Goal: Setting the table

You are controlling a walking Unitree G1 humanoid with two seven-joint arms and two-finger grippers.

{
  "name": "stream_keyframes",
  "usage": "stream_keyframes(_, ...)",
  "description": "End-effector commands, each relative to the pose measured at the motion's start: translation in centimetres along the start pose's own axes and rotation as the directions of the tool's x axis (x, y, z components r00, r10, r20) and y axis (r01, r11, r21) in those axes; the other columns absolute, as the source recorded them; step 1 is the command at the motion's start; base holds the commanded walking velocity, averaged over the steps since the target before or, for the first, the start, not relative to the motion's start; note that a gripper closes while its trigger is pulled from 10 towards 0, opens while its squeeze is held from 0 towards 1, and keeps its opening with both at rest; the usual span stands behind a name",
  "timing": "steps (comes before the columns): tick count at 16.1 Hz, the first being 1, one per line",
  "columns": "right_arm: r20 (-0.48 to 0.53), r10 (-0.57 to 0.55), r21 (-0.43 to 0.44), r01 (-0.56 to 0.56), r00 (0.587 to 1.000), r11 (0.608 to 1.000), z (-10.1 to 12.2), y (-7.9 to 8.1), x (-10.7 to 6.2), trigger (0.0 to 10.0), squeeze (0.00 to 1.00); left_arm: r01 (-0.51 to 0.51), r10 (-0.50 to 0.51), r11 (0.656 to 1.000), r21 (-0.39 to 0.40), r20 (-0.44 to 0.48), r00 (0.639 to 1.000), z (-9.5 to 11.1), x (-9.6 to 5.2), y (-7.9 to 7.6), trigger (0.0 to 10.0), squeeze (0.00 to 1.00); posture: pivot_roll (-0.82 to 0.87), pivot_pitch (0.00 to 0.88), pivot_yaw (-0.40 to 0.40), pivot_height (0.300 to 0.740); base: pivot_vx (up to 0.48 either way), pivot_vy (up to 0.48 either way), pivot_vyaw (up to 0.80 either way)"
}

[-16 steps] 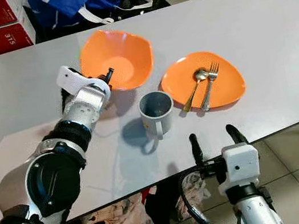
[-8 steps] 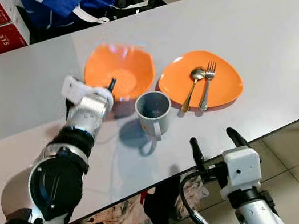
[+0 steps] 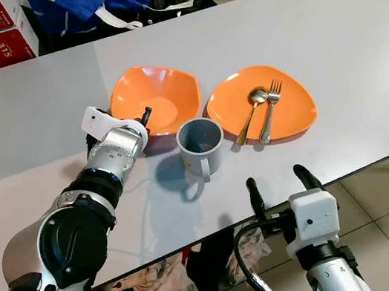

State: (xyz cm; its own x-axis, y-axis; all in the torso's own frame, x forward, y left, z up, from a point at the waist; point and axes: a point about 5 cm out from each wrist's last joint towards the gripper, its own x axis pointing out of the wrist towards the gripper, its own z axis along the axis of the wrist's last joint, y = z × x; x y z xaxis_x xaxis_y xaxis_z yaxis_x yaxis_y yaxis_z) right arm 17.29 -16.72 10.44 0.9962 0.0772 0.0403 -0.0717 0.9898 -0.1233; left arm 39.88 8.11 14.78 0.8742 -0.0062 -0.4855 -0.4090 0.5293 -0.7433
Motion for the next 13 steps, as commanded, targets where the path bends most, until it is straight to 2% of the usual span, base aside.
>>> stream_keyframes(1,0.003,0.004,-0.003,-0.004,1.000,1.000,0.3,0.1,0.1,10.0,0.00,-0.002,0.002,1.000,0.007,-0.001,1.000,0.1,-0.1,-0.4,10.0,1.00,-0.32,0.081,0.056,0.736,0.000,0.000,0.00)
stream_keyframes(8,0.004,0.003,-0.002,-0.003,1.000,1.000,0.3,0.1,0.2,10.0,0.00,0.017,-0.017,1.000,0.007,-0.014,1.000,-0.4,-0.2,-0.9,10.0,1.00,-0.31,0.076,0.061,0.736,0.000,0.000,0.00)
stream_keyframes(13,-0.005,0.004,-0.001,-0.004,1.000,1.000,-0.4,0.0,0.2,10.0,0.00,0.009,-0.007,0.999,0.042,-0.041,0.999,-1.5,-0.3,-0.9,10.0,1.00,-0.31,0.074,0.064,0.736,0.000,0.000,0.00)
